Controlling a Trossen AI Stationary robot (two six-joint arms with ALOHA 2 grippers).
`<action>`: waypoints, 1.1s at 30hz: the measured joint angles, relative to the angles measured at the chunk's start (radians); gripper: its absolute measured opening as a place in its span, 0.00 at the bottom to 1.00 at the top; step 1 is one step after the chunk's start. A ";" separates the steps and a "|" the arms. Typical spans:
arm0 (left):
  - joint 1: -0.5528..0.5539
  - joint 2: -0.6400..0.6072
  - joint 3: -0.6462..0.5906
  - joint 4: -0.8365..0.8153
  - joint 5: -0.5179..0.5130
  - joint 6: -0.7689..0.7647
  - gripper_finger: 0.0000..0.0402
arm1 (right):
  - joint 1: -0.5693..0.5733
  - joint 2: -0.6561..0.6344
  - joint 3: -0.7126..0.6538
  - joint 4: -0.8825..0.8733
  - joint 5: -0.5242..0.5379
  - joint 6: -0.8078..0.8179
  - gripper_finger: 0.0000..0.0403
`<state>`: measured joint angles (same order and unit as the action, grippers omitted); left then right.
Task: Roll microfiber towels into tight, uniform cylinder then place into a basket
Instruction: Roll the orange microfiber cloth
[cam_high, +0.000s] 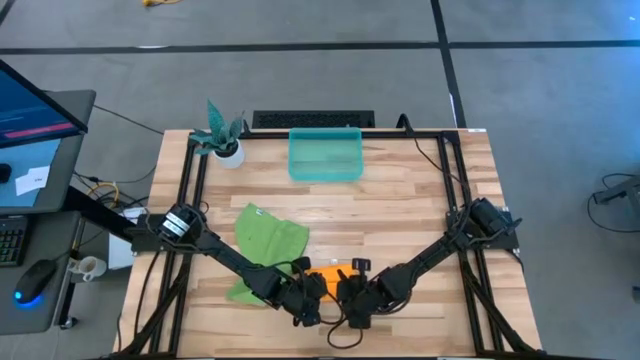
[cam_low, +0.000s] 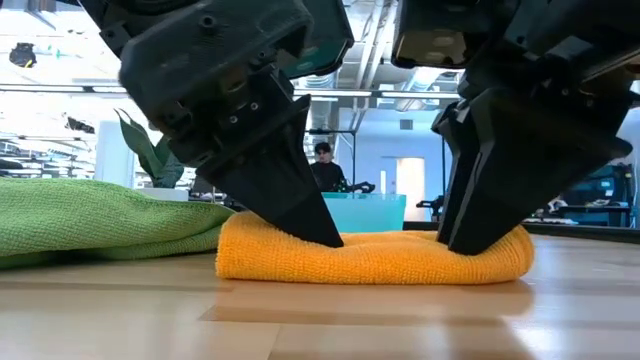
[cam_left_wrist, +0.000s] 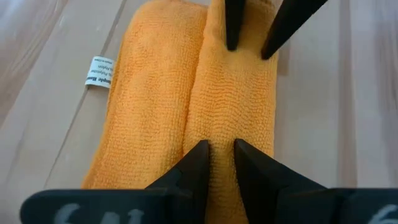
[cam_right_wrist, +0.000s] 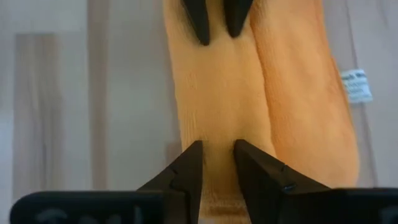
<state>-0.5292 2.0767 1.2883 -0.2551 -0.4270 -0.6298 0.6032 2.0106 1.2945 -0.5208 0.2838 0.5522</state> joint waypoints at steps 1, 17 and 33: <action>0.001 0.000 0.000 0.000 0.000 -0.010 0.18 | -0.001 0.000 0.010 -0.027 -0.001 0.000 0.30; 0.001 0.002 -0.001 -0.011 0.001 -0.006 0.18 | 0.139 -0.169 0.027 -0.533 0.264 0.152 0.29; 0.001 0.002 -0.001 -0.023 0.001 0.088 0.18 | 0.239 -0.164 -0.115 0.027 0.518 -0.193 0.34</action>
<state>-0.5282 2.0789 1.2873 -0.2783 -0.4259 -0.5414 0.8422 1.8470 1.1793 -0.4942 0.8014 0.3594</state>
